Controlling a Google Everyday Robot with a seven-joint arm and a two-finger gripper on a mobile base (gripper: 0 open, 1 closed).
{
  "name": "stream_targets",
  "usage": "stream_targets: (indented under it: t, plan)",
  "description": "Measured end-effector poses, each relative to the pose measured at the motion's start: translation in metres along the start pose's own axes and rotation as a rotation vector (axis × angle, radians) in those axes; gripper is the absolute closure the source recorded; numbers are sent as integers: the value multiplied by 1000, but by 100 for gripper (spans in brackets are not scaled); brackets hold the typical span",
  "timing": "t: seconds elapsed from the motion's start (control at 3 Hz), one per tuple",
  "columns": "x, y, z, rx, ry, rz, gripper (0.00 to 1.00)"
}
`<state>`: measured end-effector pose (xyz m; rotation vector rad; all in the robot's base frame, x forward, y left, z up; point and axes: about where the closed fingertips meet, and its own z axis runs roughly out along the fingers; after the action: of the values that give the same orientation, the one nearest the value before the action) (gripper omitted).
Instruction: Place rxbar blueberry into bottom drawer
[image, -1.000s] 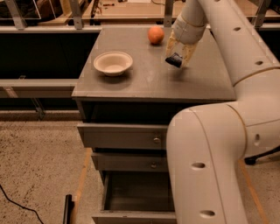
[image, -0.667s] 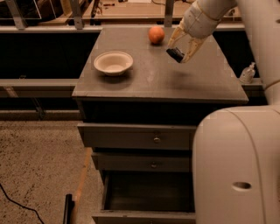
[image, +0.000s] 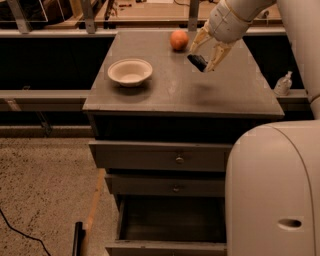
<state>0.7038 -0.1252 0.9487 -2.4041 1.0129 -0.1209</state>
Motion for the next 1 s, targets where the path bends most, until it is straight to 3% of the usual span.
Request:
stream_targets:
  t: [0.33,0.67,1.0]
  plan:
    - [-23,7,-24,43,-41,156,100]
    - [-55,20,-54,125,-102,337,100]
    - [-92,32,-84,251,-178,498,100]
